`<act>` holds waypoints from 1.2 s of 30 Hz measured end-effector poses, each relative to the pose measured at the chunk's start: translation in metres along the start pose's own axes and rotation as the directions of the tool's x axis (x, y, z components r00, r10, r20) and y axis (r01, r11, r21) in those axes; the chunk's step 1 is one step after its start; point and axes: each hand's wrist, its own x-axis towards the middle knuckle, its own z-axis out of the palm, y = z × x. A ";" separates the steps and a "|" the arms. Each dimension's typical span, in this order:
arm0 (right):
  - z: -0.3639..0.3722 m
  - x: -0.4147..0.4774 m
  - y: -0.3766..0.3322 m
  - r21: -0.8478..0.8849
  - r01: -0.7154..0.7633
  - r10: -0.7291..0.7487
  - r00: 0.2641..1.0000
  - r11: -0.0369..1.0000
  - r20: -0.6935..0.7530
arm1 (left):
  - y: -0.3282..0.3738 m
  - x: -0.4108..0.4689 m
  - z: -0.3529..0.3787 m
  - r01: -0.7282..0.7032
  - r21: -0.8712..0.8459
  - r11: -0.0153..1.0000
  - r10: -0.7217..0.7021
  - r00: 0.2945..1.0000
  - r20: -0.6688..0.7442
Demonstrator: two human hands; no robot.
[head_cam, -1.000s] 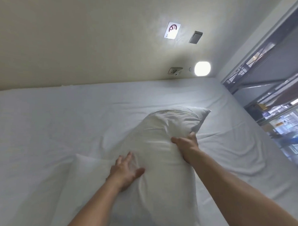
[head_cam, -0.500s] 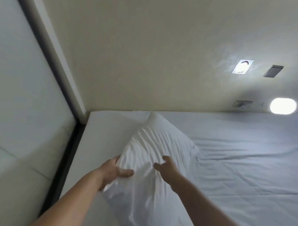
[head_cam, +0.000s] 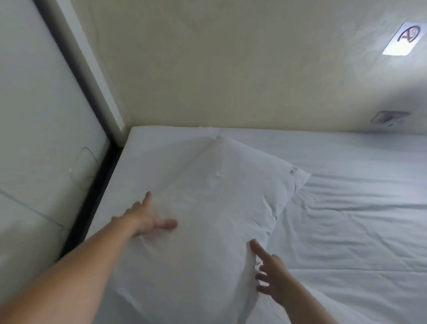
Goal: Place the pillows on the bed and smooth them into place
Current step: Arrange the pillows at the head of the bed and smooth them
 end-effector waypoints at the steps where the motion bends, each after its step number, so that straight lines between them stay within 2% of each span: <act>1: 0.008 0.007 -0.001 0.060 0.057 -0.058 0.998 0.997 0.008 | -0.006 0.008 0.012 0.003 -0.008 1.000 -0.003 1.000 0.022; 4: 0.039 0.017 -0.008 0.169 0.278 -0.265 0.959 0.946 -0.098 | -0.023 0.016 0.039 0.037 -0.161 0.986 -0.025 0.997 0.072; 8: 0.085 -0.019 -0.040 0.003 0.521 -0.508 0.834 0.854 -0.216 | -0.033 -0.004 0.041 -0.026 -0.245 0.969 -0.025 0.979 -0.203; 10: 0.109 -0.052 -0.069 -0.130 0.635 -0.647 0.737 0.762 -0.194 | -0.036 -0.016 0.030 -0.069 -0.356 0.932 -0.074 0.925 -0.372; 12: 0.136 -0.082 -0.100 -0.235 0.736 -0.771 0.626 0.634 -0.120 | -0.039 -0.029 0.015 -0.111 -0.490 0.864 -0.183 0.839 -0.512; 14: 0.163 -0.106 -0.126 -0.260 0.806 -0.839 0.544 0.532 -0.029 | -0.044 -0.041 -0.004 -0.170 -0.570 0.804 -0.278 0.739 -0.613; 16: 0.184 -0.121 -0.142 -0.233 0.842 -0.862 0.506 0.487 0.024 | -0.049 -0.050 -0.023 -0.217 -0.596 0.773 -0.319 0.680 -0.660; 19: 0.201 -0.117 -0.153 -0.159 0.840 -0.848 0.529 0.519 0.027 | -0.060 -0.053 -0.051 -0.259 -0.567 0.782 -0.295 0.647 -0.703; 22: 0.207 -0.086 -0.156 -0.230 0.785 -0.808 0.588 0.575 -0.011 | -0.074 -0.038 -0.061 -0.251 -0.492 0.834 -0.199 0.695 -0.691; 24: 0.204 -0.057 -0.150 -0.338 0.687 -0.737 0.675 0.643 -0.029 | -0.089 -0.022 -0.057 -0.175 -0.339 0.925 -0.084 0.774 -0.628; 26: 0.198 -0.031 -0.129 -0.452 0.484 -0.565 0.823 0.750 -0.057 | -0.109 -0.006 -0.044 -0.042 -0.149 0.988 -0.035 0.876 -0.481; 28: 0.188 -0.014 -0.093 -0.522 0.277 -0.349 0.936 0.807 -0.043 | -0.129 0.006 -0.026 0.107 -0.031 0.994 -0.111 0.942 -0.318; 29: 0.184 -0.011 -0.072 -0.595 0.204 -0.280 0.959 0.777 -0.037 | -0.138 0.009 -0.017 0.169 -0.019 0.986 -0.168 0.949 -0.266; 31: 0.180 -0.005 -0.039 -0.698 0.144 -0.263 0.962 0.701 -0.066 | -0.156 0.013 -0.002 0.271 -0.097 0.958 -0.285 0.939 -0.194; 33: 0.177 -0.002 -0.028 -0.683 0.155 -0.297 0.950 0.713 -0.095 | -0.174 0.017 0.006 0.328 -0.329 0.886 -0.390 0.909 -0.145; 34: 0.176 -0.002 -0.025 -0.685 0.168 -0.341 0.932 0.709 -0.124 | -0.182 0.020 0.009 0.312 -0.489 0.815 -0.412 0.905 -0.109; 36: 0.174 0.002 -0.018 -0.671 0.168 -0.359 0.920 0.722 -0.156 | -0.184 0.023 0.014 0.207 -0.738 0.642 -0.356 0.933 -0.048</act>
